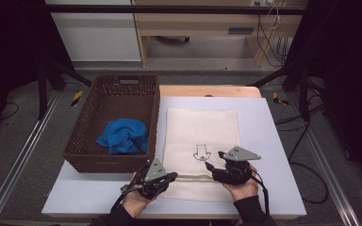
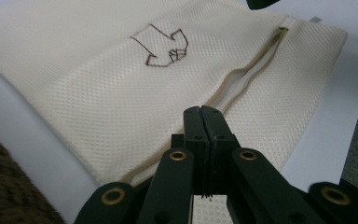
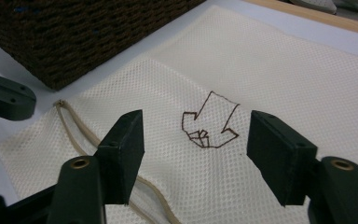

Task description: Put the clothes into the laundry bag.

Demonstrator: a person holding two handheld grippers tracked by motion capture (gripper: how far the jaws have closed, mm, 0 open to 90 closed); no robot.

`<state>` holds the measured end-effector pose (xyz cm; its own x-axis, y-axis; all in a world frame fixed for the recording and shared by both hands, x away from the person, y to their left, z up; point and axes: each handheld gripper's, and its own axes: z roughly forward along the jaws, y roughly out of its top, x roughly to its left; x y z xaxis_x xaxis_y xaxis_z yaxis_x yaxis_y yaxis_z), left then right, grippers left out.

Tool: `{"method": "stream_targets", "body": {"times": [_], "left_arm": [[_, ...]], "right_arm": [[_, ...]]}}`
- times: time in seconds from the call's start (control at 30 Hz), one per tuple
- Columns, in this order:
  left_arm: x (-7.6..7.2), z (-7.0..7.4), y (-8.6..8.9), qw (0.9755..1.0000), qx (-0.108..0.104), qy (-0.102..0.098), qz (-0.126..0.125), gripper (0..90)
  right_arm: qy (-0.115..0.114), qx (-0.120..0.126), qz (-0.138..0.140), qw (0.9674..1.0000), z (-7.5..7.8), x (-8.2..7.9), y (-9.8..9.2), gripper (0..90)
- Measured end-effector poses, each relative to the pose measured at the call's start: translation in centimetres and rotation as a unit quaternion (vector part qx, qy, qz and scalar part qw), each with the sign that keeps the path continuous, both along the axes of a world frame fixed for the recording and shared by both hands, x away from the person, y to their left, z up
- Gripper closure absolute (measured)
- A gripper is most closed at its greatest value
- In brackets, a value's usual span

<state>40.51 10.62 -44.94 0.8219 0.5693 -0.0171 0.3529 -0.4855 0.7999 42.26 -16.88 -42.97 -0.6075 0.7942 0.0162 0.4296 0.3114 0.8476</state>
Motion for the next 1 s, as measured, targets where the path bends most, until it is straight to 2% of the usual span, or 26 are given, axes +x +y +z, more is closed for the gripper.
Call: {"method": "stream_targets", "body": {"times": [0.17, 0.27, 0.4, 0.6, 0.67, 0.73, 0.87, 0.93, 1.0], "left_arm": [[0.0, -1.5, -1.0, 0.9996, 0.019, 0.018, -0.014, 89.1], [-0.1, -2.3, -1.4, 0.9991, 0.023, 0.028, -0.021, 89.1], [-0.2, -3.2, -1.9, 0.9984, 0.035, 0.033, -0.03, 89.1], [-0.3, -3.4, -1.9, 0.9986, 0.031, 0.027, -0.033, 89.1], [-0.3, -3.4, -1.9, 0.9984, 0.037, 0.027, -0.034, 89.1], [-0.2, -3.3, -1.9, 0.9982, 0.035, 0.034, -0.034, 89.0], [0.1, -3.4, -1.7, 0.998, 0.026, 0.045, -0.035, 89.1], [0.0, -3.4, -1.8, 0.9981, 0.027, 0.043, -0.033, 89.0], [-0.1, -3.4, -1.9, 0.9982, 0.033, 0.038, -0.033, 89.0]], "right_arm": [[0.015, -0.016, 0.01, 0.9997, -1.1, 0.1, 0.6, 41.3], [0.026, -0.031, 0.014, 0.9991, -1.9, 0.3, 0.8, 43.1], [0.04, -0.048, 0.027, 0.9977, -2.8, 0.2, 1.3, 47.7], [0.06, -0.081, 0.036, 0.9942, -3.9, 0.2, 2.0, 56.8], [0.069, -0.092, 0.038, 0.9926, -4.2, 0.2, 2.1, 59.0], [0.074, -0.101, 0.042, 0.9913, -4.4, 0.1, 2.2, 60.6], [0.073, -0.099, 0.043, 0.9915, -4.6, 0.1, 2.3, 64.8], [0.069, -0.109, 0.04, 0.9909, -4.7, 0.3, 2.4, 68.0], [0.069, -0.105, 0.04, 0.9912, -4.7, 0.4, 2.4, 69.5]]}}
